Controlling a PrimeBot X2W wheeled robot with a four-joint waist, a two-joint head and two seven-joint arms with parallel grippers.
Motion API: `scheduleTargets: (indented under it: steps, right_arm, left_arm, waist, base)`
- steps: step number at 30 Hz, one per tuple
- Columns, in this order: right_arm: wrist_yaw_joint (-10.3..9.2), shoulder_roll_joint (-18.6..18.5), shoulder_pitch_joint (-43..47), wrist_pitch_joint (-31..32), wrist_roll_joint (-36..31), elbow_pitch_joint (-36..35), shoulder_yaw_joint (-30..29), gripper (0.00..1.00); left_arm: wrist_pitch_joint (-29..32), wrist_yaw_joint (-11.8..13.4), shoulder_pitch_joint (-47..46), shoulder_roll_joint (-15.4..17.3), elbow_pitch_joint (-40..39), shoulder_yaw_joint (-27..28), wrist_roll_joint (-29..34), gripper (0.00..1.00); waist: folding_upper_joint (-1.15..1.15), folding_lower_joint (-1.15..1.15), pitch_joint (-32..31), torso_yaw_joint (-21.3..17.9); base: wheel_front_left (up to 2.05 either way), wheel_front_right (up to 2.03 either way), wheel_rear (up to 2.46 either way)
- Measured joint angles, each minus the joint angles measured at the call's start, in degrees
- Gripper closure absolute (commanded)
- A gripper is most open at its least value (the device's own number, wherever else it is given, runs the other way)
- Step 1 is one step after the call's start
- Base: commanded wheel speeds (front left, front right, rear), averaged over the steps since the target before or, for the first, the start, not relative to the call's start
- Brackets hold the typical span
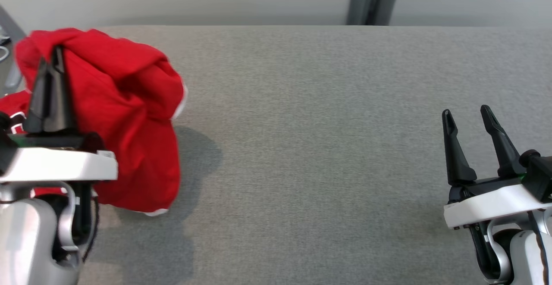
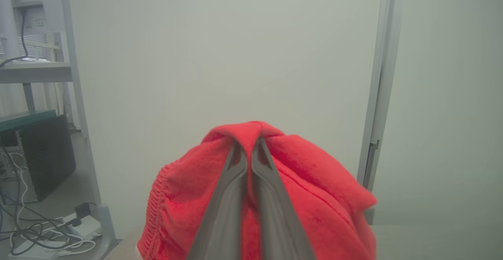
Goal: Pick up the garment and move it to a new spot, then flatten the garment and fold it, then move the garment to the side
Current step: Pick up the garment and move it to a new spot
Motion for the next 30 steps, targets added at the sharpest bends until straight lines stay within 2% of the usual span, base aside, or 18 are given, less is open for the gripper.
scheduleTargets:
  steps: [6,11,16,20,28,29,30]
  right_arm:
    - [0.0,0.0,-0.3,-0.1,0.7,-0.2,1.2,0.0]
    - [0.0,0.0,-0.7,-0.8,1.4,0.0,1.5,0.0]
    - [0.0,0.0,-1.0,-2.0,3.0,0.6,1.6,0.0]
    - [0.0,0.0,-1.2,-3.1,3.8,1.5,2.2,0.0]
    - [0.0,0.0,-1.5,-5.1,5.1,3.5,3.0,0.0]
    - [0.0,0.0,-1.5,-5.2,5.2,3.7,3.0,0.0]
    - [0.0,0.0,-1.5,-5.3,5.3,4.0,2.8,0.0]
  left_arm:
    - [2.2,-0.8,0.9,-1.9,-2.7,-5.0,0.4,1.0]
    - [4.4,-4.0,-1.3,-5.1,0.8,-11.9,0.4,1.0]
    - [4.8,-7.3,-5.2,-10.1,7.6,-18.9,0.6,1.0]
    - [4.9,-9.4,-9.4,-13.0,14.3,-22.3,1.6,1.0]
    - [3.4,-11.2,-12.3,-14.4,29.5,-23.5,1.4,1.0]
    - [3.1,-11.5,-12.6,-14.5,30.7,-23.5,1.3,0.95]
    - [2.7,-11.7,-12.9,-14.6,31.7,-23.6,1.2,0.33]
  waist:
    - [0.0,0.0,0.6,-4.0]
    - [0.0,0.0,1.6,-8.9]
    - [0.0,0.0,3.0,-13.9]
    - [0.0,0.0,4.4,-17.6]
    - [0.0,0.0,7.3,-22.6]
    - [0.0,0.0,7.6,-22.7]
    - [0.0,0.0,7.7,-22.7]
  base:
    - [0.0,0.0,0.0]
    - [0.0,0.0,0.0]
    - [0.0,0.0,0.0]
    - [0.0,0.0,0.0]
    - [0.0,0.0,0.0]
    - [0.0,0.0,0.0]
    - [0.0,0.0,0.0]
